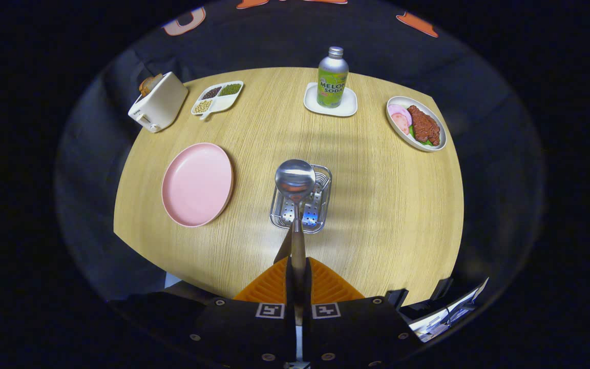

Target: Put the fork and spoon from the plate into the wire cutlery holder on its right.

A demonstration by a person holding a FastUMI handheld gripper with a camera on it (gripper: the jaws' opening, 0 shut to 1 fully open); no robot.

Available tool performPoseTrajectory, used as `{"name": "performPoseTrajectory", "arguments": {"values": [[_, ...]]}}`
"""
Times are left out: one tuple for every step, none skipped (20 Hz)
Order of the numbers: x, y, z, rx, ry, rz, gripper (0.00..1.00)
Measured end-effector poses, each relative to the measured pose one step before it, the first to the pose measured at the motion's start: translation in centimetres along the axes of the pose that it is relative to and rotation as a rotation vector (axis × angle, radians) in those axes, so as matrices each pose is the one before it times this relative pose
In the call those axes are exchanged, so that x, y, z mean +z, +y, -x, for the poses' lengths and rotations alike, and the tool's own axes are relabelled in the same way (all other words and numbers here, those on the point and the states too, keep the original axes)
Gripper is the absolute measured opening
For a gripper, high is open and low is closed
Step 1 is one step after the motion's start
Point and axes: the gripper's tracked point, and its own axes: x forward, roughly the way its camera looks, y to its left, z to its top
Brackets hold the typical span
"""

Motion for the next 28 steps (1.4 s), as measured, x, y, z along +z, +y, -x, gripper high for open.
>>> {"name": "performPoseTrajectory", "arguments": {"values": [[0.089,-0.205,-0.291,0.00128,0.01959,0.00091,0.05],[0.124,-0.158,-0.324,0.00774,0.01902,0.00497,0.05],[0.173,-0.230,-0.399,0.00266,0.01401,0.00305,0.05],[0.030,-0.540,-0.443,-0.00939,0.02856,0.00055,0.05],[0.081,-0.232,-0.309,-0.00216,0.01775,0.00635,0.05],[0.148,-0.070,-0.241,0.00693,0.01879,0.00921,0.05],[-0.076,-0.365,-0.120,0.00404,0.02790,0.00090,0.05],[0.109,-0.303,-0.286,-0.00138,0.01669,0.00853,0.05],[0.085,-0.532,-0.350,-0.01638,0.01468,0.01090,0.05],[-0.123,-0.074,-0.235,0.00200,0.02474,0.00819,0.05],[-0.177,0.138,0.037,0.01173,0.02192,0.01472,0.05],[-0.128,0.178,0.003,0.00370,0.02169,0.01151,0.05],[0.113,0.020,-0.170,0.00154,0.01368,0.01387,0.05],[0.318,-0.041,-0.073,0.00034,0.00673,-0.00060,0.05],[0.358,-0.024,-0.035,-0.00344,0.00415,-0.00454,0.06],[0.586,-0.102,-0.027,0.00131,-0.01005,-0.01337,0.06],[0.516,0.016,0.015,0.00536,-0.01173,-0.02084,0.07],[0.422,0.176,0.080,0.00942,-0.01000,-0.01822,0.08],[0.153,-0.077,-0.015,0.00319,-0.00730,-0.01025,0.10],[0.305,-0.011,0.135,0.00608,-0.01454,-0.01155,0.13],[0.558,0.213,0.331,0.00687,-0.03043,-0.01406,0.12],[0.632,0.319,0.360,0.01078,-0.03548,-0.01188,0.12],[0.585,0.444,0.296,0.01677,-0.03987,-0.01871,0.12],[0.447,0.567,0.441,0.01745,-0.03260,-0.01523,0.13],[0.514,0.574,0.521,0.02093,-0.04052,-0.01238,0.13],[0.732,0.685,0.511,0.02262,-0.04939,-0.00977,0.12],[0.722,0.581,0.565,0.01426,-0.05063,-0.00804,0.12],[0.941,0.376,0.578,0.00660,-0.05553,-0.00170,0.12]]}}
